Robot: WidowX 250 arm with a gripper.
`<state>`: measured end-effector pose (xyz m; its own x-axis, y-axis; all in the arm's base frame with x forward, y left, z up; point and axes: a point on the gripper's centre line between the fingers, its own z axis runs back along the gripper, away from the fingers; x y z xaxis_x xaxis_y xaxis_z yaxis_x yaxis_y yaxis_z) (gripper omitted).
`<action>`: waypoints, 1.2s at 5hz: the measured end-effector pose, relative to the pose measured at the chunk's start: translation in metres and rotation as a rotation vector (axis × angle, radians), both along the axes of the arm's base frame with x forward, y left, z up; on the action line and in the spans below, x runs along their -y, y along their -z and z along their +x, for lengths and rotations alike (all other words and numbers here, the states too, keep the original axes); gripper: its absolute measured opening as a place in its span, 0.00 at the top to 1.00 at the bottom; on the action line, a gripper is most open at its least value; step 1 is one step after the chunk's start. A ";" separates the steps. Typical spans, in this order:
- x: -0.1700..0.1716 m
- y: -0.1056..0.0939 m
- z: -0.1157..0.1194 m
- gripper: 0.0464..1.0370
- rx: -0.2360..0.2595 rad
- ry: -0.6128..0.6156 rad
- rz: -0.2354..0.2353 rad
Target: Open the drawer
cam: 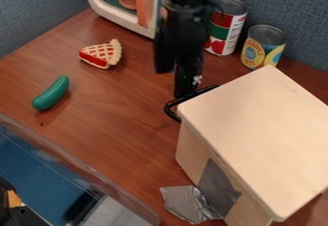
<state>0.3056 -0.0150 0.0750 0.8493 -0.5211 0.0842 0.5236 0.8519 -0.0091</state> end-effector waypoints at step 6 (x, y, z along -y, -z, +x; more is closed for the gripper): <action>-0.012 0.054 0.019 0.66 -0.100 0.044 0.027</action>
